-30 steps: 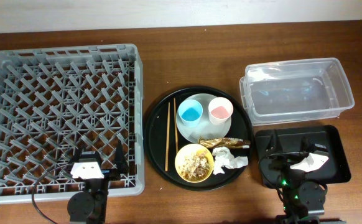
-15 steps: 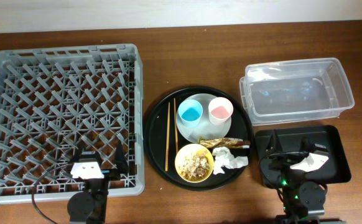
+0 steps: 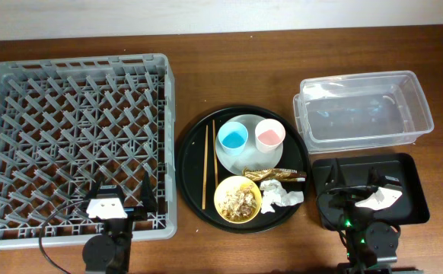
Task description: Sort waste into correct bins and load items into the dishwasher rack
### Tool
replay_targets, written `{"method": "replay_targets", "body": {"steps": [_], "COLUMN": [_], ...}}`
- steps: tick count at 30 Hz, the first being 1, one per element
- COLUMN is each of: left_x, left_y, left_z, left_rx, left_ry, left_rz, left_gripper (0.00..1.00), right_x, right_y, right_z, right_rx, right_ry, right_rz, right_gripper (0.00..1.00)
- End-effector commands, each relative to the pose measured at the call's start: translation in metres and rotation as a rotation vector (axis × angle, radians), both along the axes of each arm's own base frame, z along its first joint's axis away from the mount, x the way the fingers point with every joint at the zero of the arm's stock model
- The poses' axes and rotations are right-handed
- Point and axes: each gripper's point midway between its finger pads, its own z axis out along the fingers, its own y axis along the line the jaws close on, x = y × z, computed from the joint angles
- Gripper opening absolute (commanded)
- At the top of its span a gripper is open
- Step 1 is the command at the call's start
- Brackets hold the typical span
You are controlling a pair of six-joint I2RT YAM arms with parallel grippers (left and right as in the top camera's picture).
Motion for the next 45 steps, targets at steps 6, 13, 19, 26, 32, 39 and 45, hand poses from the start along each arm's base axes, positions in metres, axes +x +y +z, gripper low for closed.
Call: {"method": "replay_targets", "body": {"steps": [6,13,19,26,32,39,45], "left_x": [0.000,-0.023,-0.035,0.010,0.041,0.043,0.049], "left_y": [-0.006,-0.017,-0.043,-0.083,-0.114,-0.145,-0.160], "left_z": [0.020,0.100,0.181,0.195,0.173,0.078,0.005], "left_rx": [0.008,0.004,0.029,-0.041,-0.155,-0.146,0.057], "left_ry": [-0.081,-0.134,0.000,0.489,0.677,1.084,1.274], "left_rz": [-0.035,-0.110,-0.271,-0.484,-0.655,-0.607,-0.353], "left_gripper": [0.99,0.99,0.99,0.99,0.57,0.06,0.09], "right_x": [-0.001,-0.001,-0.001,-0.001,-0.001,-0.001,-0.001], "right_y": [-0.003,-0.003,-0.003,-0.003,-0.003,-0.003,-0.003], "right_z": [-0.003,-0.003,-0.003,-0.003,-0.003,-0.003,-0.003], "right_rx": [-0.007,-0.007,-0.007,-0.007,-0.007,-0.007,-0.007], "right_ry": [0.006,0.006,0.006,0.006,0.006,0.006,0.006], "right_rz": [-0.015,-0.015,-0.015,-0.015,-0.015,-0.015,-0.015], "right_gripper": [0.99,0.99,0.99,0.99,0.99,0.99,0.99]}}
